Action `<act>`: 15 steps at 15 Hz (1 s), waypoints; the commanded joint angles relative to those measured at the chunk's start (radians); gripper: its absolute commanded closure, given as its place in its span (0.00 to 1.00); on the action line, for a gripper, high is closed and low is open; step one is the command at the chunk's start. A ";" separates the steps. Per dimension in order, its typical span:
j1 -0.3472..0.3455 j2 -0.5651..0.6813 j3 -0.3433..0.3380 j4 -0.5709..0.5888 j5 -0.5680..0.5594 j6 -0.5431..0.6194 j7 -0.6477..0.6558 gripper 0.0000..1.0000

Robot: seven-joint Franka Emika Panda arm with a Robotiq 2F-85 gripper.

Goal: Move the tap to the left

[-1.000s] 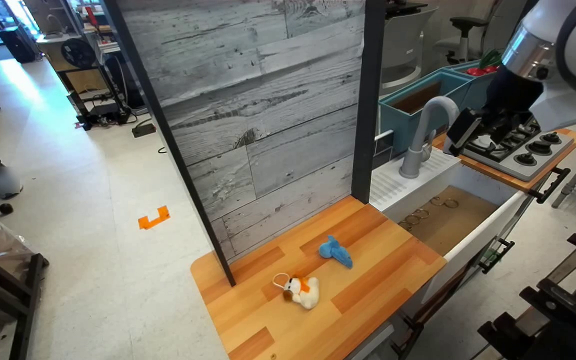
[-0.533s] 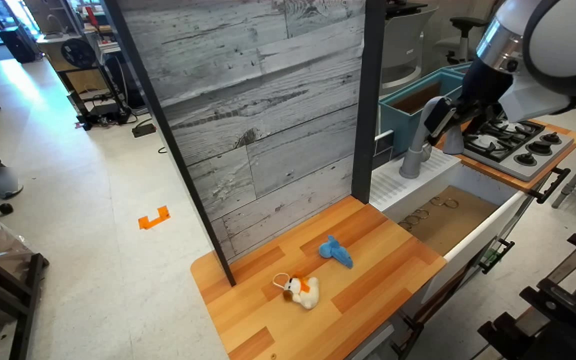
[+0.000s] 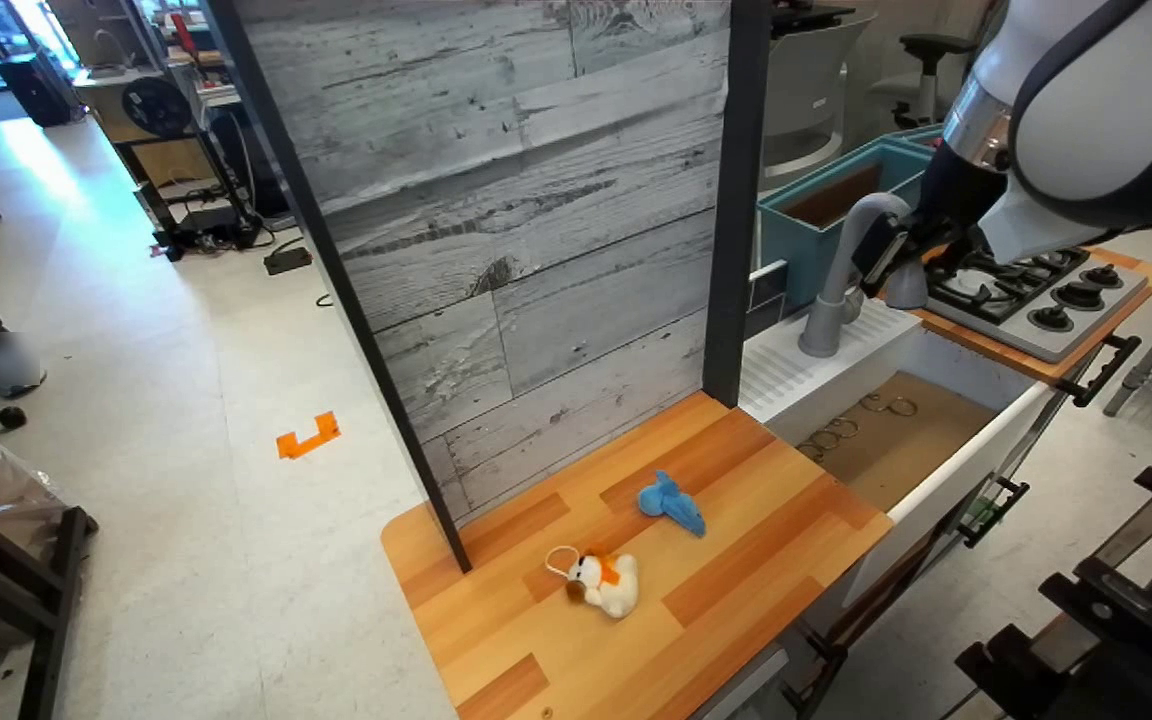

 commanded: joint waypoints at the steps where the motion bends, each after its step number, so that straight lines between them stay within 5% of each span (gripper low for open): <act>1: 0.049 0.047 -0.013 0.040 0.031 -0.012 0.014 0.00; 15: 0.103 0.045 0.075 0.045 0.025 0.007 0.016 0.00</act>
